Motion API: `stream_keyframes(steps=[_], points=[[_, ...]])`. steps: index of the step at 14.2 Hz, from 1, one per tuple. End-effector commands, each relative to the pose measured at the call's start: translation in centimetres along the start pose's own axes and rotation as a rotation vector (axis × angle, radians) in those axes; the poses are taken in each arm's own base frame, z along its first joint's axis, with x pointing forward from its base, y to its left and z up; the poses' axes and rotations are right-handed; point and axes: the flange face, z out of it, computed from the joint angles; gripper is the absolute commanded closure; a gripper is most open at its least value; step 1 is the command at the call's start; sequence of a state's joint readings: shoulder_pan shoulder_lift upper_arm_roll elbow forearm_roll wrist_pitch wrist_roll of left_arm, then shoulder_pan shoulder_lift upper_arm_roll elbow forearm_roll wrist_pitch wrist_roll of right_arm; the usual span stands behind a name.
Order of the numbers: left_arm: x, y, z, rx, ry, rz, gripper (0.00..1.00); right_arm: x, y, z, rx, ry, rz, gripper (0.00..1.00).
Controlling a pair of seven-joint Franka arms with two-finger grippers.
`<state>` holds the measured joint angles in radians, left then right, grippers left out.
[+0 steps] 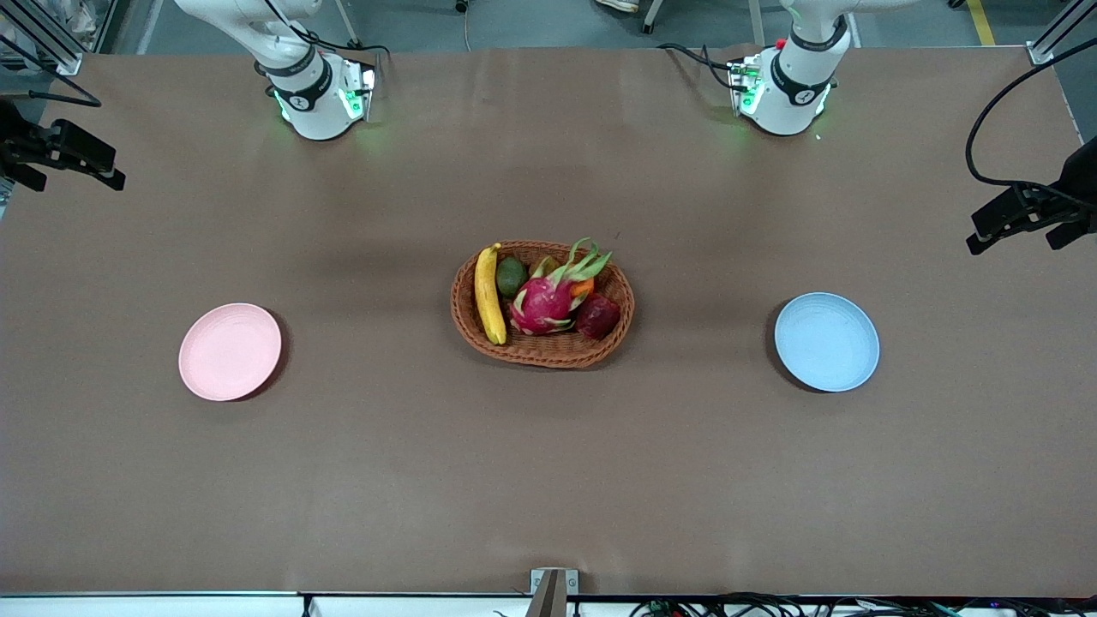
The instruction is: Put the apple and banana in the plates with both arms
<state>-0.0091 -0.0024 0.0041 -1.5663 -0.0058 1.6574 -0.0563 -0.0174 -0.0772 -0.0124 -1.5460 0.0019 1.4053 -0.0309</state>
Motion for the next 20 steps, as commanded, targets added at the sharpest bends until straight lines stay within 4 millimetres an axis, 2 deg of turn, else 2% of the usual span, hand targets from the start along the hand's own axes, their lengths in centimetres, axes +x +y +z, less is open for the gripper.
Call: stream_keyframes(steps=[1, 7, 9, 10, 12, 13, 15, 17, 18, 19, 20], points=[[0.0, 0.2, -0.6, -0.017, 0.001, 0.013, 0.00, -0.9, 0.0, -0.5, 0.011, 0.022, -0.007, 0.00], [0.0, 0.2, -0.6, -0.019, 0.001, 0.006, 0.00, -0.7, 0.3, -1.0, 0.009, 0.026, 0.007, 0.00], [0.1, 0.5, -0.2, -0.026, -0.009, 0.008, 0.00, 0.1, 0.5, -0.3, -0.002, 0.019, 0.008, 0.00], [0.1, 1.1, 0.2, -0.028, -0.017, 0.018, 0.00, 1.2, 0.5, 1.1, -0.006, -0.005, 0.005, 0.00], [0.6, 3.5, 2.2, -0.042, -0.054, 0.055, 0.00, 4.5, 1.0, 5.5, -0.005, -0.067, 0.004, 0.00], [1.0, 5.2, 3.9, -0.061, -0.084, 0.066, 0.00, 6.2, 1.2, 8.0, -0.003, -0.093, 0.005, 0.00], [1.5, 9.5, 7.7, -0.091, -0.157, 0.063, 0.00, 7.1, 0.2, 9.7, -0.002, -0.104, 0.003, 0.00], [1.6, 14.2, 11.2, -0.090, -0.203, 0.046, 0.00, 7.4, -2.2, 11.5, 0.002, -0.112, 0.095, 0.00], [1.7, 15.9, 12.5, -0.092, -0.199, 0.017, 0.00, 7.5, -3.9, 13.1, 0.003, -0.120, 0.147, 0.00], [1.5, 17.6, 13.4, -0.090, -0.205, -0.004, 0.00, 7.3, -6.6, 14.5, 0.015, -0.121, 0.175, 0.00], [1.1, 20.3, 14.7, -0.083, -0.215, -0.021, 0.00, 7.1, -9.3, 16.5, 0.020, -0.122, 0.239, 0.00]])
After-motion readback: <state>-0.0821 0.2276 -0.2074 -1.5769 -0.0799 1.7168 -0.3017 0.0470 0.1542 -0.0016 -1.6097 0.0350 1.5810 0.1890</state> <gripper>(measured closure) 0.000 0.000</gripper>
